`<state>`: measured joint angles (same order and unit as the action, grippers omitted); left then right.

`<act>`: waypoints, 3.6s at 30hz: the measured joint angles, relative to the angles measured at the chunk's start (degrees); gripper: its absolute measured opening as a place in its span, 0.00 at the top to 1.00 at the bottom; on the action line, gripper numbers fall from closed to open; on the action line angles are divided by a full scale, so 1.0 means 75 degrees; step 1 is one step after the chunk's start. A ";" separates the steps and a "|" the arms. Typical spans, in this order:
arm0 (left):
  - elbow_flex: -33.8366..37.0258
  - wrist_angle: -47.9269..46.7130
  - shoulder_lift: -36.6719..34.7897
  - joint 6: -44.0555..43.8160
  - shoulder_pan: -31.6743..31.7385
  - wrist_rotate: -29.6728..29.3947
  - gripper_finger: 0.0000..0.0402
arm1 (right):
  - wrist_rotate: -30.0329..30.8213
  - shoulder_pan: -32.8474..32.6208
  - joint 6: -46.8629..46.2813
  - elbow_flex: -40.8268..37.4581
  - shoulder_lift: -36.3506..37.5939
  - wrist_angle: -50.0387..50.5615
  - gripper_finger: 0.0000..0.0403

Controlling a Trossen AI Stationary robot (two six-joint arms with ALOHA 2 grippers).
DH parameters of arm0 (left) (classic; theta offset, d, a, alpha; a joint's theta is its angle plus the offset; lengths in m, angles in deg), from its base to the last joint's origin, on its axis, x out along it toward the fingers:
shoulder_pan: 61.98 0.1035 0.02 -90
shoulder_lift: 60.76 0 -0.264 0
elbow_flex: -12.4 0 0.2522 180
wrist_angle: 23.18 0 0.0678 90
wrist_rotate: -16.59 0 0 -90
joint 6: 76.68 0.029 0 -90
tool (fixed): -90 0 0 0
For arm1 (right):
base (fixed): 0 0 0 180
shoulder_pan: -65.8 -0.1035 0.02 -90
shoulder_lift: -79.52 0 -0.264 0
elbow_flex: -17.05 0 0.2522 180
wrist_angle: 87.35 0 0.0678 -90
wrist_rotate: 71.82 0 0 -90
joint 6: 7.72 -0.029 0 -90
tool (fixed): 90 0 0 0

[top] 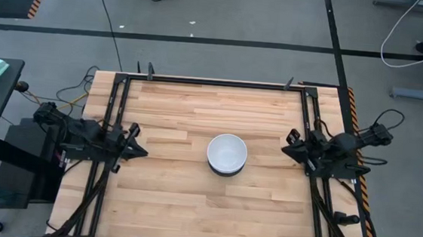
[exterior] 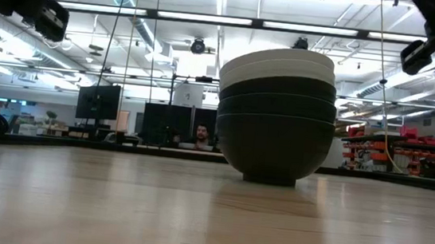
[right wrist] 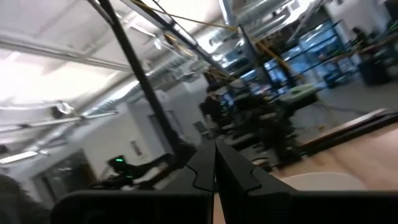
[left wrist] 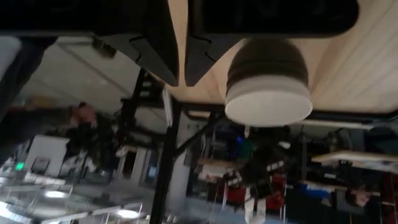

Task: Nest bowls inside each other
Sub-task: Return to Home Position

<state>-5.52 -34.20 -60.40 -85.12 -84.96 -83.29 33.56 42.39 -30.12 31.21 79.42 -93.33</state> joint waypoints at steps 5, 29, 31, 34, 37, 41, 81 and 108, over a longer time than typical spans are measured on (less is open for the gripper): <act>0.0000 -0.0928 0.0000 0.0025 0.0000 -0.0523 0.93 | 0.0002 0.0644 0.0586 0.0003 0.0000 0.0261 0.96; -0.0023 -0.1547 0.0000 0.1219 0.0000 -0.1764 0.92 | 0.0005 0.3325 0.2604 0.0003 0.0000 0.2174 0.96; -0.0004 -0.1404 0.0000 0.1217 0.0000 -0.1785 0.91 | 0.0003 0.3325 0.2599 0.0003 0.0000 0.2173 0.96; 0.0006 -0.1333 0.0000 0.1217 0.0000 -0.1789 0.90 | 0.0003 0.3325 0.2592 0.0003 0.0000 0.2171 0.96; 0.0006 -0.1320 0.0000 0.1217 0.0000 -0.1788 0.90 | 0.0005 0.3325 0.2590 0.0003 0.0000 0.2171 0.96; 0.0009 -0.1298 0.0000 0.1217 0.0000 -0.1785 0.92 | 0.0003 0.3325 0.2589 0.0004 0.0000 0.2168 0.96; 0.0006 -0.1255 0.0000 0.1215 0.0000 -0.1766 0.91 | 0.0003 0.3322 0.2586 0.0009 -0.0003 0.2165 0.96; 0.0000 -0.1255 0.0000 0.1211 0.0000 -0.1764 0.93 | 0.0002 0.3322 0.2586 0.0009 -0.0003 0.2165 0.96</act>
<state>-5.52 -43.62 -60.40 -76.04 -84.96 -96.53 33.57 67.30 -10.73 31.28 79.40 -77.10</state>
